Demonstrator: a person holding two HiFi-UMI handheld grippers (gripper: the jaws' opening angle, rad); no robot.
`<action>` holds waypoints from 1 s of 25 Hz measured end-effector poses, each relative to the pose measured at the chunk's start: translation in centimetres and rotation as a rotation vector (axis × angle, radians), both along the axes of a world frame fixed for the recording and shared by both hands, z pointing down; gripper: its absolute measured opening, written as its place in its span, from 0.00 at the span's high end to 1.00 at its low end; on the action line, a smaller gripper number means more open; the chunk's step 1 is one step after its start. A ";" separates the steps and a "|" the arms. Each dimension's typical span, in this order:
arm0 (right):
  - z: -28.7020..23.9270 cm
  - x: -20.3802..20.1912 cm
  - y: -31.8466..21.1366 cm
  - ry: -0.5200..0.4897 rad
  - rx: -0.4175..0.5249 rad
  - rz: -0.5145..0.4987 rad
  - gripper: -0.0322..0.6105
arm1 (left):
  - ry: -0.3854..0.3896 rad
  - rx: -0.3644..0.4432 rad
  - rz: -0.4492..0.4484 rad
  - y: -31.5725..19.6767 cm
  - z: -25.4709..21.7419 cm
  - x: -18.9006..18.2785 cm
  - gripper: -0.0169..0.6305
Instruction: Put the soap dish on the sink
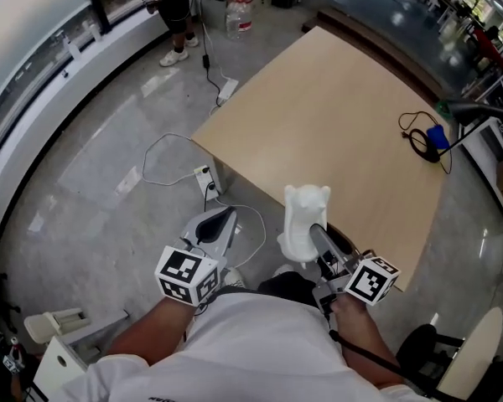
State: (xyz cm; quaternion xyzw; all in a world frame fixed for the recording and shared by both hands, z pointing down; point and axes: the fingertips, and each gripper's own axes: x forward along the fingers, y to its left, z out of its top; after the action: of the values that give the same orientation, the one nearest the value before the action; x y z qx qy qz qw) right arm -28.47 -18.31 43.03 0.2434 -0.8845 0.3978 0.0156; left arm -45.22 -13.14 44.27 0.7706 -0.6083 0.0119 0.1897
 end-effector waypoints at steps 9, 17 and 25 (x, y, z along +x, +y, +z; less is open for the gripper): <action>-0.4 4.2 -1.5 -0.019 -0.041 0.182 0.74 | -0.012 -0.025 0.180 -5.3 -0.7 3.5 0.96; 0.2 7.6 -6.6 -0.051 -0.060 0.258 0.74 | -0.028 -0.019 0.242 -11.6 -1.4 7.0 0.96; -0.3 9.7 -12.7 -0.113 -0.049 0.294 0.74 | -0.076 -0.006 0.262 -17.5 -1.7 9.3 0.96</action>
State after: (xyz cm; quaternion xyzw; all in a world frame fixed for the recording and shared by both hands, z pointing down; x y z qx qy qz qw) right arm -18.82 -31.04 42.73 0.3471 -0.8288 0.4302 -0.0869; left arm -35.96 -30.60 42.60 0.8418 -0.5093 0.0677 0.1655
